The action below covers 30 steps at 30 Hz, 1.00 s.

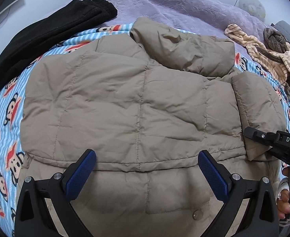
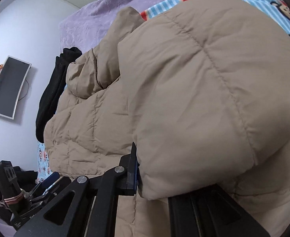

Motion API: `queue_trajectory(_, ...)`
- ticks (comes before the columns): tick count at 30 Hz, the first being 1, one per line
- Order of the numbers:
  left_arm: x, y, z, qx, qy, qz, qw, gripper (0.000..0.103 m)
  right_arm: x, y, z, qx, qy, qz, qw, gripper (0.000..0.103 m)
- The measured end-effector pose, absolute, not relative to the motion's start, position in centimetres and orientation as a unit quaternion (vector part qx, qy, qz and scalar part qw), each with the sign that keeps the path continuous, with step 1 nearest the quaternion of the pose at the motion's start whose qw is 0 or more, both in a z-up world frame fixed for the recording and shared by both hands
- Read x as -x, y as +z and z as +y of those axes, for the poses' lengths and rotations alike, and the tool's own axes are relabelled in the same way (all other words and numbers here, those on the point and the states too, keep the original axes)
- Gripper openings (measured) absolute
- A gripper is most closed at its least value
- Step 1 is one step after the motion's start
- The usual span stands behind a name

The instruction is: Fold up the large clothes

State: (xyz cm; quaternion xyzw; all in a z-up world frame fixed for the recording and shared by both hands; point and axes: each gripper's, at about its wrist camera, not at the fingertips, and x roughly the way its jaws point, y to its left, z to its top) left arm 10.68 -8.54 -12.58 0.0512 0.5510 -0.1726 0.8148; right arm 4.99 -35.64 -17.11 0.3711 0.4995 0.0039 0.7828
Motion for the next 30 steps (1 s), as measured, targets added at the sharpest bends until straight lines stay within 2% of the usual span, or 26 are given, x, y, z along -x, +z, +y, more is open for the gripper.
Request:
queue_trajectory(4, -11.4, -12.2, -9.2, -0.055, -0.18, 0.543, 0.818, 0.103, -4.2, -16.4, -36.7, -0.398, 0.007, 0.502, 0.768, 0.015)
queue_trajectory(5, -11.6, -12.2, -9.2, -0.055, -0.181, 0.543, 0.818, 0.103, -3.6, -15.9, -37.0, -0.409, 0.008, 0.493, 0.768, 0.025)
queue_trajectory(6, -11.8, -12.3, -9.2, -0.054, -0.181, 0.543, 0.818, 0.103, -2.9, -15.3, -37.3, -0.417, 0.004, 0.483, 0.77, 0.045)
queue_trajectory(8, -12.3, -12.3, -9.1, -0.046, -0.181, 0.546, 0.817, 0.103, -1.0, -14.0, -38.5, -0.441, -0.016, 0.448, 0.777, 0.067)
queue_trajectory(11, -12.8, -12.1, -8.9, -0.033, -0.187, 0.545, 0.817, 0.103, 1.3, -13.2, -41.2, -0.488, -0.057, 0.398, 0.775, 0.067)
queue_trajectory(13, -13.0, -11.8, -8.5, -0.023, -0.195, 0.543, 0.816, 0.103, 2.1, -13.4, -43.2, -0.529, -0.073, 0.366, 0.762, 0.066)
queue_trajectory(14, -13.2, -11.7, -8.2, -0.016, -0.199, 0.543, 0.816, 0.103, 2.1, -13.6, -44.0, -0.548, -0.078, 0.352, 0.755, 0.047)
queue_trajectory(15, -13.4, -11.7, -7.8, -0.009, -0.201, 0.543, 0.815, 0.103, 1.8, -13.7, -44.6, -0.56, -0.082, 0.341, 0.75, 0.014)
queue_trajectory(16, -13.6, -11.6, -7.4, -0.005, -0.199, 0.543, 0.816, 0.103, 1.3, -13.5, -44.9, -0.557, -0.088, 0.341, 0.752, 0.007)
queue_trajectory(23, -15.0, -11.2, -4.0, 0.05, -0.191, 0.544, 0.816, 0.103, -6.7, -8.2, -35.5, -0.341, -0.001, 0.401, 0.85, 0.007)
queue_trajectory(30, -16.0, -11.2, -2.1, 0.099, -0.209, 0.548, 0.804, 0.103, -9.3, -9.8, -25.7, -0.208, 0.072, 0.469, 0.855, 0.007)
